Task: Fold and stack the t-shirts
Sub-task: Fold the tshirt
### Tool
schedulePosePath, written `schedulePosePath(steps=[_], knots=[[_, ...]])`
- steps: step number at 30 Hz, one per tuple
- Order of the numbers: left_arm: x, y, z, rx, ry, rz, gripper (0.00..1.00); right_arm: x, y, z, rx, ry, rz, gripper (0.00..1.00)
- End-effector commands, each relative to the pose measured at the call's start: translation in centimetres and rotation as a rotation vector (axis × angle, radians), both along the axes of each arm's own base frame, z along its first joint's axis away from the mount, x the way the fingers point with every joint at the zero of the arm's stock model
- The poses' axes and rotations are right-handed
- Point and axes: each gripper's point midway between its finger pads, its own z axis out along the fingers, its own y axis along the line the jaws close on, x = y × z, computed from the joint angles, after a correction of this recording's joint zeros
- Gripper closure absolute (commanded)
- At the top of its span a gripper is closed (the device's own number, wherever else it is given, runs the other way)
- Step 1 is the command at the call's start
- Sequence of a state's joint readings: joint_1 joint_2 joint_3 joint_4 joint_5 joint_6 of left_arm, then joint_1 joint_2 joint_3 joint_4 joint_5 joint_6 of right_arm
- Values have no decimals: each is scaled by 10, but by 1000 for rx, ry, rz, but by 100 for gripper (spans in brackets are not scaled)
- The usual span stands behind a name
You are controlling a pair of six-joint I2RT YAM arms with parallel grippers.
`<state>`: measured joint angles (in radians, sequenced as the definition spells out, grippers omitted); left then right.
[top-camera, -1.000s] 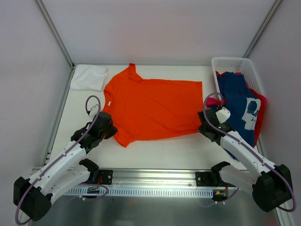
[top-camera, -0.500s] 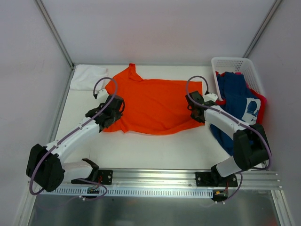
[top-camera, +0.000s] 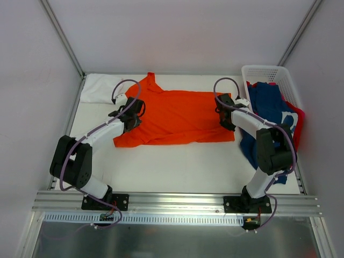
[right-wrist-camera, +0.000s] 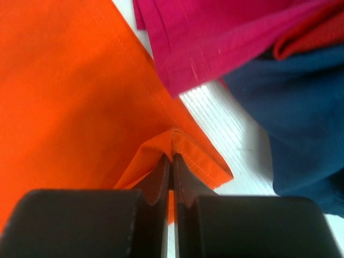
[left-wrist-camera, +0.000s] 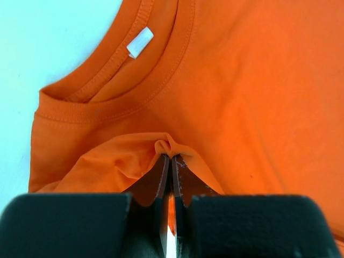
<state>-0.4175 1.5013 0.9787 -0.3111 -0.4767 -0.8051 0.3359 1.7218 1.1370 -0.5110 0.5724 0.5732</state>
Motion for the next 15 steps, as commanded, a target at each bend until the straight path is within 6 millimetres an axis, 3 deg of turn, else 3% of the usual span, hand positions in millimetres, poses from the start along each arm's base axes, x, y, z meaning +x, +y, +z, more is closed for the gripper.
schedulePosePath(steps=[1, 5, 9, 15], knots=[[25, -5, 13, -23, -56, -15, 100, 16, -5, 8, -3, -21, -11, 100], [35, -7, 1, -29, -34, -20, 100, 22, -8, 1, -2, -6, -22, 99], [46, -5, 3, -22, -46, -18, 100, 29, -8, -2, 7, -2, -28, 99], [71, -4, 31, 18, -104, -54, 100, 42, -3, 3, 43, -17, -22, 100]])
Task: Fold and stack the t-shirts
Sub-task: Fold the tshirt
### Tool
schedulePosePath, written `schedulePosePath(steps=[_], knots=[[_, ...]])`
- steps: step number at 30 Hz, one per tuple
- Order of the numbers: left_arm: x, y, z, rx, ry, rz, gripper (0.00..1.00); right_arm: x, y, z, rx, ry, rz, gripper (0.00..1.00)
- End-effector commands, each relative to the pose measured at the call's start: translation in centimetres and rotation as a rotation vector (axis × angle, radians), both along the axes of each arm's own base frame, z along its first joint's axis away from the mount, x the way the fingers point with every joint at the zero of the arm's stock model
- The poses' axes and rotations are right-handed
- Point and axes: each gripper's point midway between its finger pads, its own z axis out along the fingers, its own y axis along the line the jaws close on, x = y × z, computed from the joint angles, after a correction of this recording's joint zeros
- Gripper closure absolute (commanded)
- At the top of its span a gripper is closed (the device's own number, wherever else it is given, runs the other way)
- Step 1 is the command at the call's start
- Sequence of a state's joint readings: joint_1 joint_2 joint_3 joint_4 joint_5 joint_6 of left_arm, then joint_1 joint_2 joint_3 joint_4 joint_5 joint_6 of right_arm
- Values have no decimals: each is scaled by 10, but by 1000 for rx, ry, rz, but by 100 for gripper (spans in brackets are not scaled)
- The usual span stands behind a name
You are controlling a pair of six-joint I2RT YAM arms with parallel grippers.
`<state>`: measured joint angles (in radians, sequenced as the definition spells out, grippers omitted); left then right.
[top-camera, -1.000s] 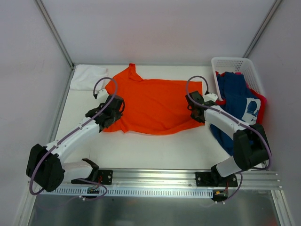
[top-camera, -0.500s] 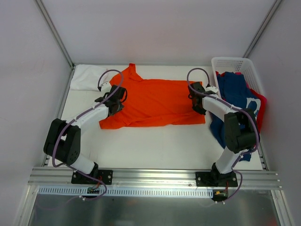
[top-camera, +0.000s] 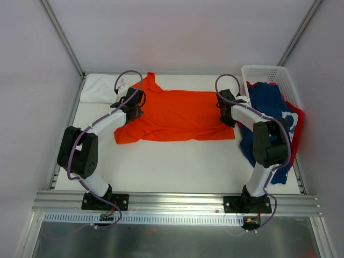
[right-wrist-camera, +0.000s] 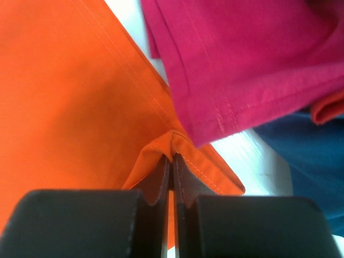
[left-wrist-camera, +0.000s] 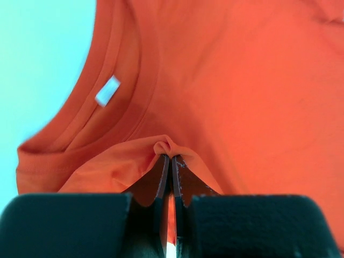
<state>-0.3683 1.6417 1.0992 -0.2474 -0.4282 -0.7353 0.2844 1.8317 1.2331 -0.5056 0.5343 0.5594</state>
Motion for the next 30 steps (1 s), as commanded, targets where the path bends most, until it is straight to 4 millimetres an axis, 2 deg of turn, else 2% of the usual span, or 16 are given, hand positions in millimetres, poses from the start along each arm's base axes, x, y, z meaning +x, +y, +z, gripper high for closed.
schedulePosePath(steps=[1, 6, 9, 10, 11, 13, 14, 17, 18, 19, 20, 21, 22, 23, 26, 30], knots=[[36, 1, 43, 40, -115, -36, 100, 19, 4, 16, 20, -44, 10, 99], [60, 6, 55, 69, -134, -52, 100, 28, 3, 19, 18, -54, 16, 100], [69, 6, 48, 70, -119, -63, 100, 32, 4, 15, 22, -43, 17, 100], [71, 6, 41, 73, -102, -71, 100, 32, 3, 9, 25, -27, 20, 97], [72, 6, 38, 75, -95, -72, 100, 33, 4, 7, 33, -21, 22, 59], [75, 6, 28, 80, -75, -72, 100, 34, 6, 4, 38, -17, 23, 7], [75, 6, 23, 81, -64, -75, 100, 34, 6, 1, 37, -12, 20, 1], [83, 8, 8, 101, -36, -79, 91, 36, 5, -1, 34, -15, 10, 1], [88, 8, 10, 101, -42, -78, 89, 36, 5, -2, 30, -12, 10, 1], [92, 11, 0, 111, -24, -76, 85, 37, 4, -1, 29, -17, 6, 1], [96, 11, -1, 109, -24, -79, 77, 37, 5, -1, 32, -18, 6, 1], [104, 7, 3, 94, -37, -92, 52, 37, 5, -1, 31, -19, 4, 0], [109, 7, -4, 101, -27, -104, 7, 37, 5, 0, 31, -21, 4, 1], [114, 8, -3, 106, -31, -108, 1, 37, 6, 1, 31, -23, 6, 0], [135, 6, 20, 138, -85, -138, 1, 36, 4, 11, 19, -35, 8, 1], [149, 8, 85, 164, -214, -139, 1, 38, -2, 38, -23, -90, 8, 0]])
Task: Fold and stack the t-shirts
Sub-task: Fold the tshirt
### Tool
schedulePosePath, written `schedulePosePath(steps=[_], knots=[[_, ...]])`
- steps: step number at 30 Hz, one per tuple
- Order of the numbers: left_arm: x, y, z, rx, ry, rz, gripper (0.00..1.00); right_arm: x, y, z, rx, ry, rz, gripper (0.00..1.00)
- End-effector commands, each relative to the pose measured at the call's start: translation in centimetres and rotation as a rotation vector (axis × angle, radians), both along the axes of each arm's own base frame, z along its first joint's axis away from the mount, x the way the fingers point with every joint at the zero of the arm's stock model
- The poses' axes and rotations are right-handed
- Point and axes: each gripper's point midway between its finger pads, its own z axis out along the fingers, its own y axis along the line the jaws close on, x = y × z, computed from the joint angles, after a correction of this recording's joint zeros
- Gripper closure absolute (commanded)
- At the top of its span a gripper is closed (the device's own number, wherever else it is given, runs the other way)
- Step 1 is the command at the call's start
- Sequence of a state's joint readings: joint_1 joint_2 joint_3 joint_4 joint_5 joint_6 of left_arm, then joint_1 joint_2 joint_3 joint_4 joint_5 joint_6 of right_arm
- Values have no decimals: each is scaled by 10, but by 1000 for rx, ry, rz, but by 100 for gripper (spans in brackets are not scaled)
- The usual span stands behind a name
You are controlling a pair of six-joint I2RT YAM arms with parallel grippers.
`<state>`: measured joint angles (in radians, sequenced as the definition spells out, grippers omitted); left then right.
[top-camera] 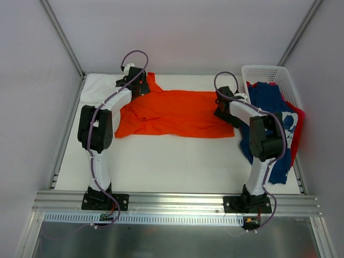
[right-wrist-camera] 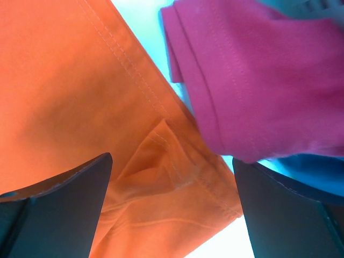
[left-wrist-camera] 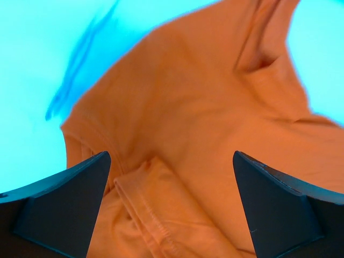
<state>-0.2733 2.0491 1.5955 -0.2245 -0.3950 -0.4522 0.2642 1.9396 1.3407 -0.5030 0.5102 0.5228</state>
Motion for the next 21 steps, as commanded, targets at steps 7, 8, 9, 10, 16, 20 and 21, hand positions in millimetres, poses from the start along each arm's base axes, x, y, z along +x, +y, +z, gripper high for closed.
schedulePosePath(steps=[7, 8, 9, 10, 16, 20, 21], knots=[[-27, -13, 177, -49, -334, -94, 1, 5, 15, 119, 37, -289, 75, 1], [-43, -15, 176, -52, -330, -105, 1, 2, 21, 118, 65, -286, 96, 1], [-50, -15, 176, -57, -328, -110, 1, -1, 23, 119, 71, -280, 105, 1], [-63, -15, 155, -54, -282, -121, 1, -4, 25, 121, 80, -281, 107, 1], [-139, -4, 117, -121, -227, -104, 1, -14, 52, 101, 183, -283, 189, 44], [-176, 5, 107, -150, -232, -107, 1, -9, 53, 70, 170, -225, 181, 99], [-184, 8, 94, -142, -212, -107, 1, -7, 53, 65, 164, -213, 180, 99]])
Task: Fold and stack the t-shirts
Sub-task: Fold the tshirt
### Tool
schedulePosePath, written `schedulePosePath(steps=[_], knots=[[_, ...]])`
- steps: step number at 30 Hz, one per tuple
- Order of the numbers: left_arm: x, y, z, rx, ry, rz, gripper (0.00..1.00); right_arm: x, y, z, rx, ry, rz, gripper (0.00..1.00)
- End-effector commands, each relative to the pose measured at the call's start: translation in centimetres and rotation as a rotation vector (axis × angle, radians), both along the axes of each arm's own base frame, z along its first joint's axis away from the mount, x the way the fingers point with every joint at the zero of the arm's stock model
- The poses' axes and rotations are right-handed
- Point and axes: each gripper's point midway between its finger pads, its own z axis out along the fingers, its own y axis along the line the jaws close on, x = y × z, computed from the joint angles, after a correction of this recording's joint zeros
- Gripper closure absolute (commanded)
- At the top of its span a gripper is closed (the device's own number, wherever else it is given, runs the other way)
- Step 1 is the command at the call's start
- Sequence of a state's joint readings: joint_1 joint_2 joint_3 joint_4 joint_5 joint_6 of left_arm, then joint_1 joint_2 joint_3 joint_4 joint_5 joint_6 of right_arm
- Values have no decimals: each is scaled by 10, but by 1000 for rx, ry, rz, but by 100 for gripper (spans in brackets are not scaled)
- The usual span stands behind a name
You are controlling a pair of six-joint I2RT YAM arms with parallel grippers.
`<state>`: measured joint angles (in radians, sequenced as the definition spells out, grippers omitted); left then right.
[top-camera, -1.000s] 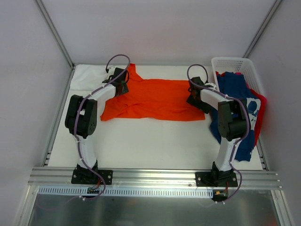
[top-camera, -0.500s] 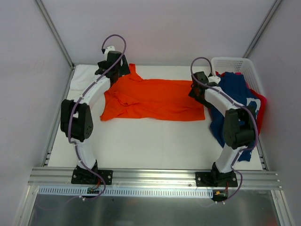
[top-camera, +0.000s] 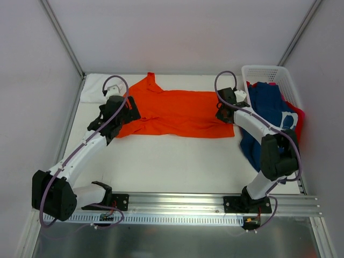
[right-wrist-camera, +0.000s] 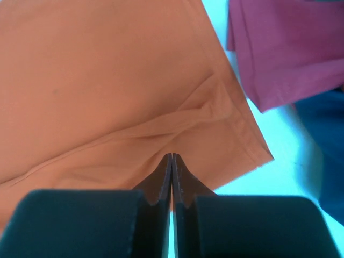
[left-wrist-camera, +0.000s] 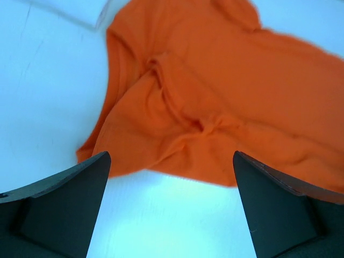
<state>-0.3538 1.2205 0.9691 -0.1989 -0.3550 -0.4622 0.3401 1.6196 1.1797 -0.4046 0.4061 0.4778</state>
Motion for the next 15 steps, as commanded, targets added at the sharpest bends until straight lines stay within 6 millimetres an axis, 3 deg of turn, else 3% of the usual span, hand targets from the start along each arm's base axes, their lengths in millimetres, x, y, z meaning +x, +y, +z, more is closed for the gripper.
schedulePosePath(steps=[1, 2, 6, 15], knots=[[-25, 3, -9, -36, -1, -1, 1, 17, 9, -11, 12, -7, 16, 99], [-30, 7, -2, -40, -27, 5, 1, 17, 9, -21, 4, 18, 10, 100], [-47, 16, -12, -26, -31, 17, 1, 21, 10, -34, 0, 47, 3, 100], [-48, 21, -22, 9, -8, 22, 1, 31, 4, -50, -30, 82, -37, 99]])
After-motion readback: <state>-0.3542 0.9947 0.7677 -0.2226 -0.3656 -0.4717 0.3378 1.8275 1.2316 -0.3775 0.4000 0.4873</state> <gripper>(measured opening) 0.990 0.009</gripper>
